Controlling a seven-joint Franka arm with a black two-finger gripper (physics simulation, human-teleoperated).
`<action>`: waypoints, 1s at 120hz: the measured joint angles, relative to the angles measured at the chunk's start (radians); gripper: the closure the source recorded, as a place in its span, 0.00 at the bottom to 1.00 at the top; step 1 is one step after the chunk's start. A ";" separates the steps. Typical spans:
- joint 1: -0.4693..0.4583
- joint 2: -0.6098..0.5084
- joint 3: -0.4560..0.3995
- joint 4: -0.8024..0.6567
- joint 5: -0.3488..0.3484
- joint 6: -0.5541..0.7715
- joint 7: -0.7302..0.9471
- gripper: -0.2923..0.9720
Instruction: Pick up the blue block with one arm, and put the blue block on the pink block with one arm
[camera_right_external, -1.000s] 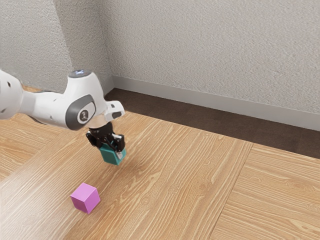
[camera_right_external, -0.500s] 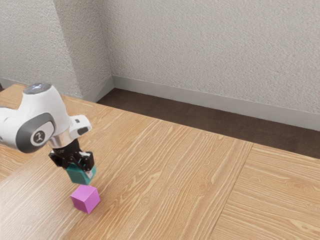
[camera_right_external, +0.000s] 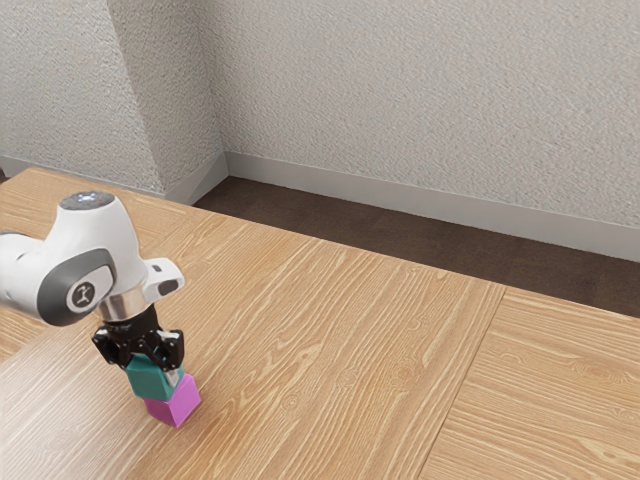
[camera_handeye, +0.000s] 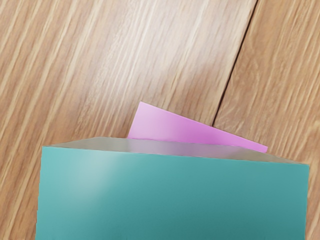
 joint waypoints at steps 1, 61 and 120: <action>0.000 0.000 0.000 0.000 0.000 0.000 -0.001 0.49; 0.000 -0.006 -0.022 0.005 -0.009 0.000 -0.026 0.34; 0.127 -0.062 -0.197 0.627 -0.016 -0.327 0.046 0.24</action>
